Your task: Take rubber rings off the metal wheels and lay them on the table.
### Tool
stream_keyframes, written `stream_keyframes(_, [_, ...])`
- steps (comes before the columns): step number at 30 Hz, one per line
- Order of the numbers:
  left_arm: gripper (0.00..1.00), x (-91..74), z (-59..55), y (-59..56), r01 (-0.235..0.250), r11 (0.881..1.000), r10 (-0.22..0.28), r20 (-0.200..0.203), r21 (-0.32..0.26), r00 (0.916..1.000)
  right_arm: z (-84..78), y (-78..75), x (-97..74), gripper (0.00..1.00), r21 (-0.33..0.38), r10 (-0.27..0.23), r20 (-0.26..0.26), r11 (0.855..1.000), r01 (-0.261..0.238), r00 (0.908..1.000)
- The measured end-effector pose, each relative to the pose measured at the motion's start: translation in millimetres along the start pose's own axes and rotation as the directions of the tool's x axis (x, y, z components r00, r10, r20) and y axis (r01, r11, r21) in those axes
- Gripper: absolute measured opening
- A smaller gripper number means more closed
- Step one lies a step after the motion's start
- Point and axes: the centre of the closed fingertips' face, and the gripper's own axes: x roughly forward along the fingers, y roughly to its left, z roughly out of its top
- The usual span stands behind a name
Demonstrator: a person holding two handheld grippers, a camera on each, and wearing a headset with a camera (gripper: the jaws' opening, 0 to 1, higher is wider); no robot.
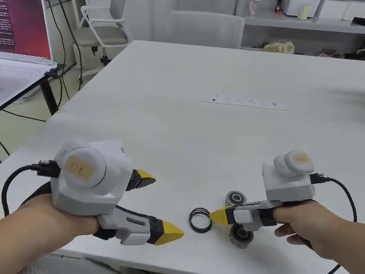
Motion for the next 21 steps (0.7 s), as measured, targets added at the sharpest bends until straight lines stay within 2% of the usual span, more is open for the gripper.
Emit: stream_keyframes(21, [0.64,0.4,-0.7,1.7,0.0,1.0,0.0,-0.004,0.0,1.0,0.6,-4.0,1.9,0.0,0.001,-0.01,0.0,1.0,0.01,0.9999])
